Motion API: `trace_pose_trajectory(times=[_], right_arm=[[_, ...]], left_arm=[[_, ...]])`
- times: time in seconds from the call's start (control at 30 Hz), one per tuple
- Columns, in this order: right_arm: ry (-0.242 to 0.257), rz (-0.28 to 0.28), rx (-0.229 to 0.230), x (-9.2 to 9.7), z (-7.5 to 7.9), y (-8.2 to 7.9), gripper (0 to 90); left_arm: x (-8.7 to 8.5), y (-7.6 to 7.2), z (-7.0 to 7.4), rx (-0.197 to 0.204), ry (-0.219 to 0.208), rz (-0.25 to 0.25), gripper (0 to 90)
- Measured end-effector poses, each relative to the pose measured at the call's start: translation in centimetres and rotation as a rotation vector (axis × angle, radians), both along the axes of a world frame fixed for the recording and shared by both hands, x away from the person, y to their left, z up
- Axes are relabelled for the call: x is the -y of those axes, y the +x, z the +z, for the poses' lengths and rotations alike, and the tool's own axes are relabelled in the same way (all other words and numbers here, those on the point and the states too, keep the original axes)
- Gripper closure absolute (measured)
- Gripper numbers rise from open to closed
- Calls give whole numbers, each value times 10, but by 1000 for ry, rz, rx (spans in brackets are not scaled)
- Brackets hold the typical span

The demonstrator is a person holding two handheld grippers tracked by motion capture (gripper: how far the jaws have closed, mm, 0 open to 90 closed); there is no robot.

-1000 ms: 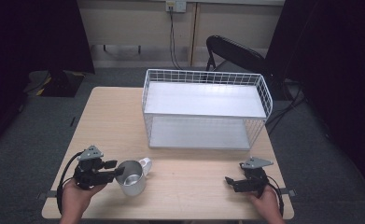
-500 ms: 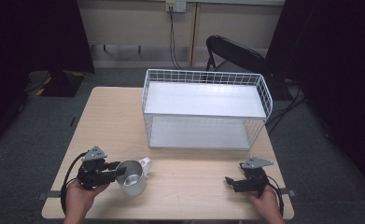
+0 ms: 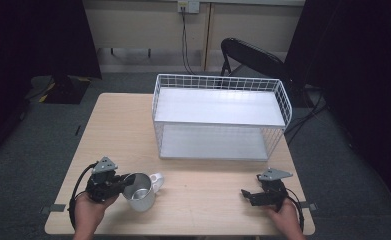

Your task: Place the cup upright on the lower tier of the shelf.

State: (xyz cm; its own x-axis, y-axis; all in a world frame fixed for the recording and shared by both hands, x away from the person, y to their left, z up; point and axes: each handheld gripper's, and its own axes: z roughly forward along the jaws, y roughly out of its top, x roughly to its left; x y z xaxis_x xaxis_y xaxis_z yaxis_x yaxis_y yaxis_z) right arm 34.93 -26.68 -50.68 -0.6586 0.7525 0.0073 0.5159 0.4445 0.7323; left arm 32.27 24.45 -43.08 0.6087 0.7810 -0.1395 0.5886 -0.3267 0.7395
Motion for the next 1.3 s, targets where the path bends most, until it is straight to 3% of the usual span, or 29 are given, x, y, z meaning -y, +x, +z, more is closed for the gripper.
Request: trace_pose_trajectory(times=[0.1, 0.33, 1.03, 1.3], right_arm=[[0, 1, 0, 0, 0, 0, 126], [0, 1, 0, 0, 0, 0, 126], [-1, 1, 0, 0, 0, 0, 126], [-1, 1, 0, 0, 0, 0, 126]], left_arm=[[3, 0, 2, 22, 44, -10, 817], [10, 1, 3, 33, 60, -16, 819], [49, 22, 14, 26, 23, -36, 820], [63, 30, 18, 39, 35, -28, 821]])
